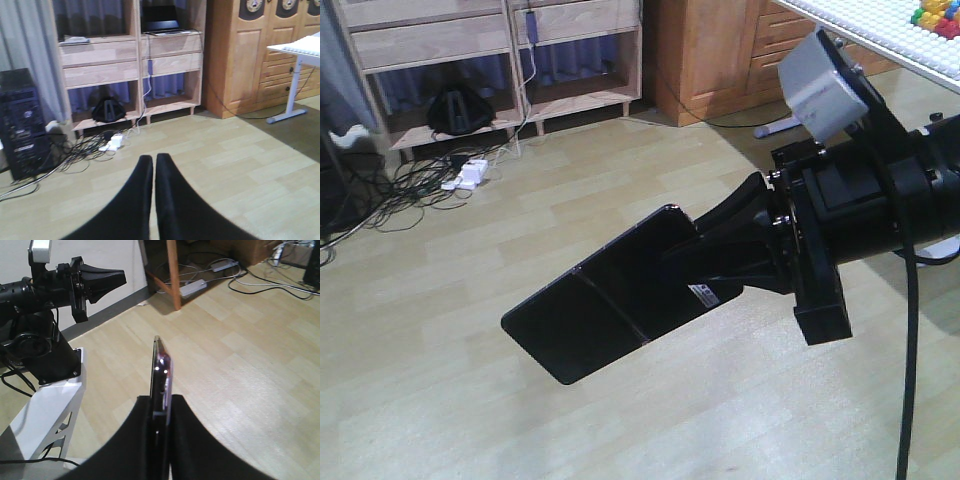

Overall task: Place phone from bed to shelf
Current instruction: 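Keep holding the phone while the base drives to the wooden shelf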

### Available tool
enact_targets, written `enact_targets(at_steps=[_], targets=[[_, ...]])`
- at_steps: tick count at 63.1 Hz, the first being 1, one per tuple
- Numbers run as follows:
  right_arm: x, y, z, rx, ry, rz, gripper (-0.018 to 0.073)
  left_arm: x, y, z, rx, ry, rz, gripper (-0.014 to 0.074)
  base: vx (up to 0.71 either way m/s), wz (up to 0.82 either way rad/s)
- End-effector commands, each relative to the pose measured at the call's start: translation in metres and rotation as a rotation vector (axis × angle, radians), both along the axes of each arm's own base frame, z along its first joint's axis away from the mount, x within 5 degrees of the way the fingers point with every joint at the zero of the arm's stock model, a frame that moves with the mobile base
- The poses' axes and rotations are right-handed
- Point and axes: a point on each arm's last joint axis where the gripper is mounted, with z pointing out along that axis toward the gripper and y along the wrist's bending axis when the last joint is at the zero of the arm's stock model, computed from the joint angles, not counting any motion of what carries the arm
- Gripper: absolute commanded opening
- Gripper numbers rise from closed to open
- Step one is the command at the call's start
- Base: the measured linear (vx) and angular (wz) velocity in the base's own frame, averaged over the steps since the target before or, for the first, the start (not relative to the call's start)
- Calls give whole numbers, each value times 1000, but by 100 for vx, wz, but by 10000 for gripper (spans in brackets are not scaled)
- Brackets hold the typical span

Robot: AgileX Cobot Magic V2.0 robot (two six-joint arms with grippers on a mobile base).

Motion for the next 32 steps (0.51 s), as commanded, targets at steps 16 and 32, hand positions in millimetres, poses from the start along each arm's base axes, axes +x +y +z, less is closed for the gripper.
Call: enact_targets(at_steps=[16, 32], targets=[[-13, 2, 20, 98, -4, 47, -3, -1, 0, 15, -11, -108, -2, 1, 34, -18], [-13, 2, 20, 98, -4, 47, -3, -1, 0, 15, -11, -108, -2, 1, 36, -15]])
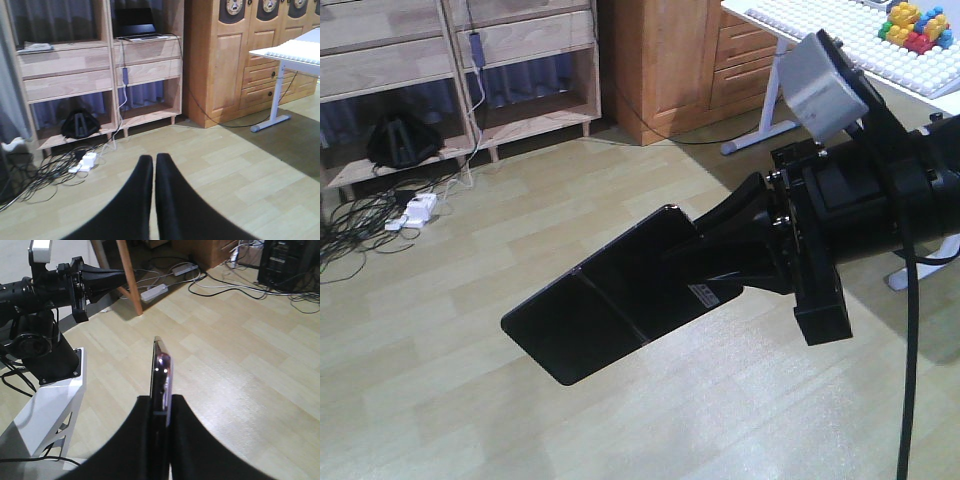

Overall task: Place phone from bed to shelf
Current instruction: 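Keep holding the phone while the base drives to the wooden shelf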

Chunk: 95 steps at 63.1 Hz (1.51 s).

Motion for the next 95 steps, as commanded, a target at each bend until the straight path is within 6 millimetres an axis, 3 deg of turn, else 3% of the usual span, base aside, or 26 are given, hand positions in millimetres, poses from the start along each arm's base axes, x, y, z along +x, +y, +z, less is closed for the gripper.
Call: enact_targets(at_steps=[1, 95], targets=[[-13, 2, 20, 98, -4, 47, -3, -1, 0, 15, -11, -108, -2, 1, 37, -15], [-12, 2, 20, 98, -6, 44, -3, -1, 0, 15, -11, -108, -2, 1, 41, -1]])
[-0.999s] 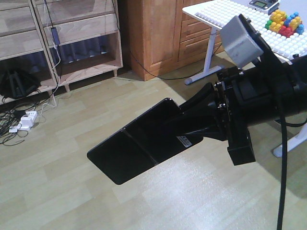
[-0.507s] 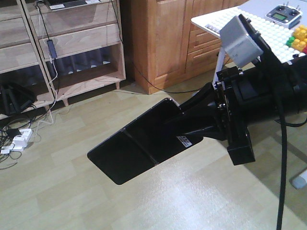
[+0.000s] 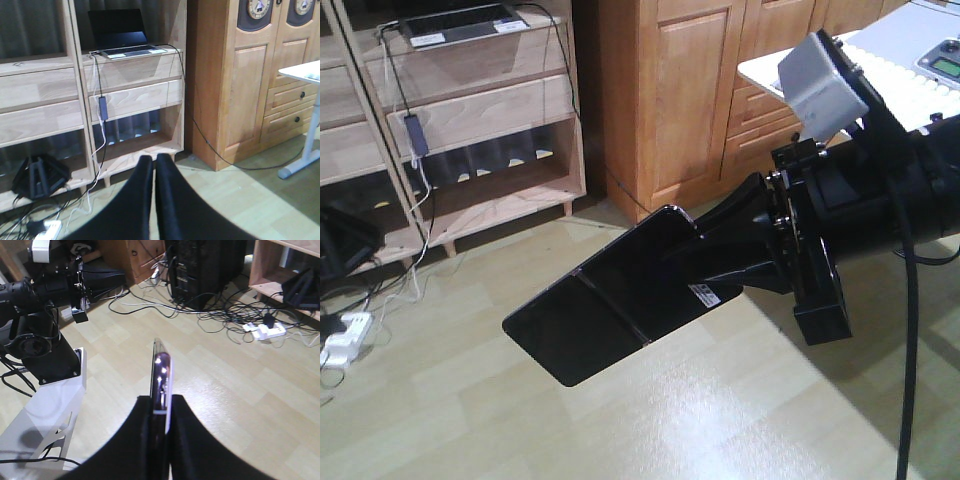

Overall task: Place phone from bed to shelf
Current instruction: 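Keep holding the phone while the base drives to the wooden shelf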

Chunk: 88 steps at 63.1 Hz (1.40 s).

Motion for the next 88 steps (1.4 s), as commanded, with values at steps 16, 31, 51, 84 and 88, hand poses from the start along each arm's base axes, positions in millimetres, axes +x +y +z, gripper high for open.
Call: enact_targets(at_steps=[16, 31, 51, 84, 88], targets=[[-12, 2, 20, 98, -7, 43, -3, -1, 0, 15, -11, -108, -2, 1, 40, -3], [-12, 2, 20, 98, -7, 43, -3, -1, 0, 15, -11, -108, -2, 1, 40, -5], [-12, 2, 20, 98, -7, 43, -3, -1, 0, 15, -11, -108, -2, 1, 41, -5], [-12, 2, 20, 98, -6, 43, -3, -1, 0, 15, -11, -108, -2, 1, 43, 5], [-12, 2, 20, 98, -6, 43, -3, -1, 0, 15, -11, -108, -2, 1, 42, 12]])
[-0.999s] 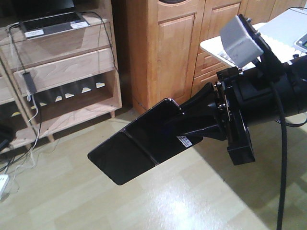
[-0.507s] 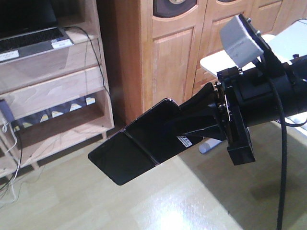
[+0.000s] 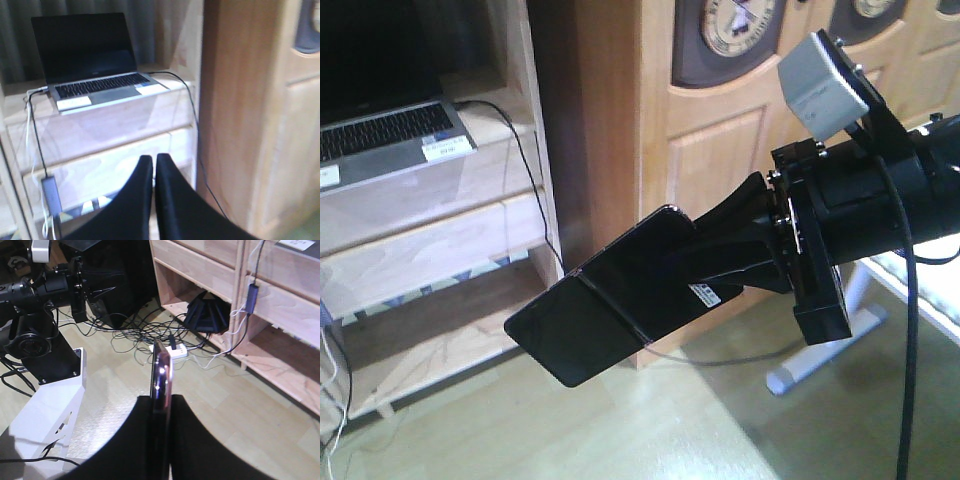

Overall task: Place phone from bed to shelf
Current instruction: 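Keep holding the phone while the base drives to the wooden shelf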

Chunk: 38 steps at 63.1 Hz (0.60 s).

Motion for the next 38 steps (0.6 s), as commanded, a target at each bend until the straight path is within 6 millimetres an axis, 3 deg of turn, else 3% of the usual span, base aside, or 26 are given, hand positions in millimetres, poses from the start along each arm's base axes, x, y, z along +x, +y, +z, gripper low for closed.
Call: enact_targets(at_steps=[1, 38], targets=[[-12, 2, 20, 98, -6, 43, -3, -1, 0, 15, -11, -108, -2, 1, 42, 12], [-12, 2, 20, 98, -7, 42, -3, -1, 0, 15, -11, -108, -2, 1, 36, 21]])
